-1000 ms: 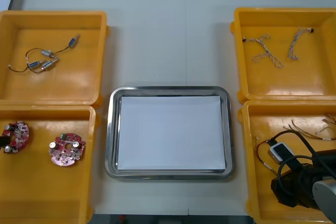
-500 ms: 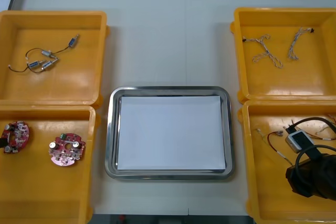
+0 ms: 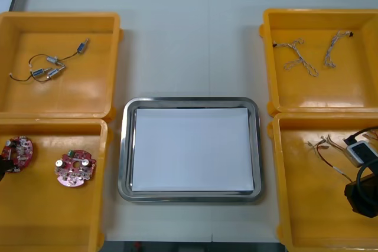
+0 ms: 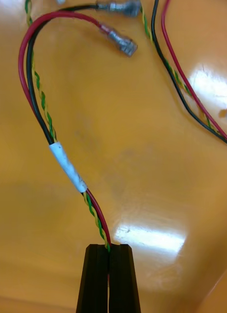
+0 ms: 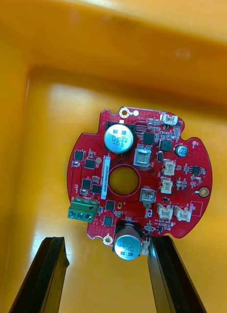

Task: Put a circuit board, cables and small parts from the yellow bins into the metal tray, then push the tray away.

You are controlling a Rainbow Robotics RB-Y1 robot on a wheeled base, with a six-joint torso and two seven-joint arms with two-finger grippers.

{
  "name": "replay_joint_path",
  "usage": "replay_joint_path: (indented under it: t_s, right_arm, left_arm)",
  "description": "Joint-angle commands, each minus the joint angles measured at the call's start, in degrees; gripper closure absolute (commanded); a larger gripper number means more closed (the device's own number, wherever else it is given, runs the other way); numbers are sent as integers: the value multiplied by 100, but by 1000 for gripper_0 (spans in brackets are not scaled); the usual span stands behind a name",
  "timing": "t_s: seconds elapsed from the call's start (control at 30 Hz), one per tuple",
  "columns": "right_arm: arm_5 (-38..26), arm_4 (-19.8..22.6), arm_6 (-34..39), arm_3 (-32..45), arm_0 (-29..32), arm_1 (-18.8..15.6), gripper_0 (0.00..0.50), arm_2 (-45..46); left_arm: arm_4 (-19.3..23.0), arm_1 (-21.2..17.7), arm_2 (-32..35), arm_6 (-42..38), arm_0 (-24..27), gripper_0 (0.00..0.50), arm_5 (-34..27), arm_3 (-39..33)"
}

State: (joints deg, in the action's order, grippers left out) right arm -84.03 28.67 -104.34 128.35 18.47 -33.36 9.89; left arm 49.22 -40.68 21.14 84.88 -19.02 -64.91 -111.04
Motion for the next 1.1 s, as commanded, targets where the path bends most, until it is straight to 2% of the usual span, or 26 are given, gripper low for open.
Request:
replay_joint_path:
  t_s: [0.03, 0.43, 0.47, 0.5, 0.53, 0.6, 0.93, 1.1]
  right_arm:
    - [-43, 157, -306, -179, -10, -197, 500, 303]
    - [-43, 210, -315, -258, 69, -188, 495, 303]
    - [-43, 218, -324, -249, 69, -188, 425, 303]
    - [-43, 218, -341, -249, 60, -180, 294, 295]
    - [-43, 236, -359, -249, 60, -180, 135, 295]
    - [-43, 254, -359, -249, 52, -180, 0, 303]
    - [-122, 315, -403, -258, -300, -74, 0, 295]
    - [-333, 359, -526, -249, -616, 58, 0, 260]
  left_arm:
    - [-167, 139, -110, 108, -128, 12, 57, -23]
    - [-457, 324, -128, -147, 136, 12, -180, -14]
    - [-474, 332, -128, -174, 144, 12, -189, -14]
    - [-474, 332, -128, -182, 153, 14, -189, -23]
    - [-483, 332, -136, -200, 162, 14, -189, -23]
    - [-501, 332, -154, -226, 180, 22, -180, -23]
    - [-633, 332, -207, -393, 285, 67, -189, -14]
    - [-694, 332, -224, -455, 364, 67, -268, -14]
